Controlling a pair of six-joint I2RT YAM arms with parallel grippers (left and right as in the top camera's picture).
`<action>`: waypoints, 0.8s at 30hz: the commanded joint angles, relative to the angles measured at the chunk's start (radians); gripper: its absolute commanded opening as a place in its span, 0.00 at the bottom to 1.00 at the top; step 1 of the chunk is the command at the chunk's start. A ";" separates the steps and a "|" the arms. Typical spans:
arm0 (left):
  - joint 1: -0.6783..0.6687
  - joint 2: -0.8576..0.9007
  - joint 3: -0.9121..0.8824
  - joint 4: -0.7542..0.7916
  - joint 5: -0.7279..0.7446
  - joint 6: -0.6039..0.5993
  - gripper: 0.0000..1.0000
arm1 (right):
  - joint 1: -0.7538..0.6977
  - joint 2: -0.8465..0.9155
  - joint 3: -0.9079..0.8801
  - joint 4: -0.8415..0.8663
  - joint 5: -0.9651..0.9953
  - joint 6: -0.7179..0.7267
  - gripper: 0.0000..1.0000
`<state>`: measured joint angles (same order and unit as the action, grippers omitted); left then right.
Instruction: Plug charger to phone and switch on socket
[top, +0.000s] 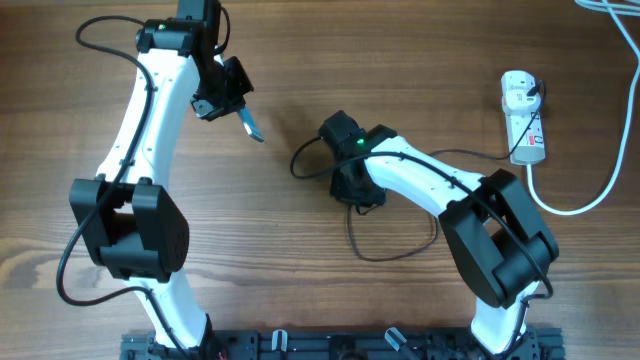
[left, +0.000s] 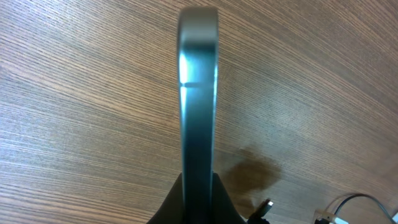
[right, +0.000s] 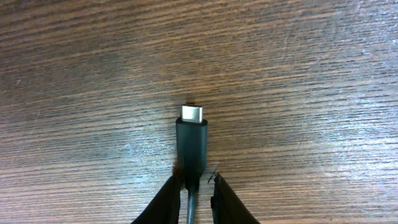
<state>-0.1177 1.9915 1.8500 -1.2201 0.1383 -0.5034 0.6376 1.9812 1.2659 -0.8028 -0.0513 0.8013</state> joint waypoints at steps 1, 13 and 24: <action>-0.003 -0.022 0.000 0.003 -0.009 -0.010 0.04 | 0.000 0.060 -0.017 -0.002 0.003 0.010 0.18; -0.003 -0.022 0.000 0.003 -0.009 -0.010 0.04 | 0.000 0.060 -0.017 0.014 0.008 -0.014 0.11; -0.003 -0.022 0.000 0.056 0.192 0.139 0.04 | 0.000 0.041 0.006 0.022 0.058 -0.150 0.09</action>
<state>-0.1177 1.9915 1.8500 -1.2045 0.1654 -0.4812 0.6380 1.9823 1.2667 -0.7822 -0.0349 0.7422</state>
